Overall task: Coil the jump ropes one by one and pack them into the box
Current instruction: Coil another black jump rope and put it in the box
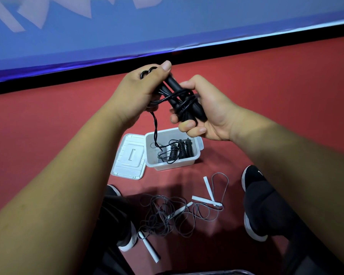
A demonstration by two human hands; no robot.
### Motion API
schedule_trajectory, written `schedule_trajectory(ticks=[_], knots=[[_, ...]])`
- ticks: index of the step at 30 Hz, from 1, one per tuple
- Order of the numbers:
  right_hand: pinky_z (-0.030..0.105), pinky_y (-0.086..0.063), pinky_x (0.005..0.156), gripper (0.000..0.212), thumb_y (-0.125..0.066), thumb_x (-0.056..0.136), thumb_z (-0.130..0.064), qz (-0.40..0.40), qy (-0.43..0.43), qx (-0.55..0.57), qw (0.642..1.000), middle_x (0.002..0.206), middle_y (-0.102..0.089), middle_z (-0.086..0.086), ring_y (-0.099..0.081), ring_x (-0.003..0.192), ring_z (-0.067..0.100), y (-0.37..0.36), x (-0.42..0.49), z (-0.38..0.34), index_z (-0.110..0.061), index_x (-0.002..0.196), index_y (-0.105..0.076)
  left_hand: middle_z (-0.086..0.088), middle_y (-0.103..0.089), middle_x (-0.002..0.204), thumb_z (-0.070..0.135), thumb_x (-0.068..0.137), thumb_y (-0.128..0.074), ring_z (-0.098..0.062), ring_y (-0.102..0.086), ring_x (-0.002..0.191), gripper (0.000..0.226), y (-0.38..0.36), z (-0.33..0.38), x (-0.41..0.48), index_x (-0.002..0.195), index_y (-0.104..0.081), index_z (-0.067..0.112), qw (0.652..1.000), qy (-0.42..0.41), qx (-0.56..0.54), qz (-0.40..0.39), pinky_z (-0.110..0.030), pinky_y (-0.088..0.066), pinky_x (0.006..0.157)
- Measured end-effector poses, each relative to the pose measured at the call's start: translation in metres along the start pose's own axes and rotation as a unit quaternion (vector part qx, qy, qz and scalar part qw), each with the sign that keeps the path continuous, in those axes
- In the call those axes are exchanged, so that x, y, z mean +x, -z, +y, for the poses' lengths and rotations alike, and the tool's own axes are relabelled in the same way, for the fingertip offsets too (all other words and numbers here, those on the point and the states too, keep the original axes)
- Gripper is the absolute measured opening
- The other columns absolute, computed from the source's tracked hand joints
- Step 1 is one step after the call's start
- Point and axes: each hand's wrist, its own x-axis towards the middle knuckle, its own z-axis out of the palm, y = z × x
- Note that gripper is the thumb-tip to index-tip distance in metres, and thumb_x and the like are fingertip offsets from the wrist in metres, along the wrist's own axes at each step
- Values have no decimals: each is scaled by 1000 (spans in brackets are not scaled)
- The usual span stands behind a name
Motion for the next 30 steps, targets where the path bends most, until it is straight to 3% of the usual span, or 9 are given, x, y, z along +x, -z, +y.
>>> schedule_trajectory(ticks=[4,10,12,14,19,22,25,30], knots=[[22,-17,39,36,-47,100,-42,-13,7,1,1000,81,-60,11,-37,55,15,0,1,1,-8,94,-58,-23,-23,76,46,103,-63,-26,-15,62,57,2,0,1,104,-53,-10,1000,-1,-1,13,-43,-15,59],[19,-21,36,19,-55,106,-32,-9,28,4,1000,85,-66,11,-36,55,13,-1,1,3,-13,104,-55,-13,-19,73,45,103,-62,-18,-18,53,39,4,1,0,101,-54,7,1000,-1,-4,15,-33,-14,52],[20,-16,39,14,-56,106,-27,-7,31,-3,999,86,-67,12,-36,54,13,-1,1,3,-14,104,-55,-18,-19,76,46,103,-62,-18,-18,54,52,5,-1,0,101,-55,-5,1000,4,11,21,-35,-13,53],[21,-15,41,13,-57,106,-25,-2,32,-10,999,87,-66,13,-36,55,14,-1,1,3,-13,103,-55,-12,-22,68,50,102,-61,-18,-20,53,61,6,-2,0,105,-56,-10,999,15,27,25,-33,-14,52],[21,-17,40,11,-59,105,-24,39,58,22,997,81,-59,9,-36,54,13,3,4,0,-15,106,-53,3,-37,54,74,97,-49,-18,-26,52,66,17,1,1,94,-68,10,995,59,76,20,-27,-26,52],[21,-18,40,11,-58,104,-25,83,78,43,992,78,-58,8,-36,52,12,9,8,-4,-15,106,-53,-3,-42,58,79,91,-50,-20,-34,55,72,24,-1,-3,100,-76,12,990,72,110,-45,-29,-29,55],[21,-16,40,13,-55,102,-29,104,75,63,990,75,-54,5,-31,52,12,16,10,-6,-17,98,-50,-7,-36,60,64,97,-51,-19,-29,54,61,19,0,-10,97,-77,9,980,51,129,-145,-31,-26,56],[20,-14,38,25,-52,100,-41,70,48,76,993,74,-50,1,-27,52,10,21,8,-8,-18,107,-46,-1,-33,58,44,103,-57,-19,-25,56,41,19,6,-11,96,-76,9,971,51,139,-187,-34,-26,59]])
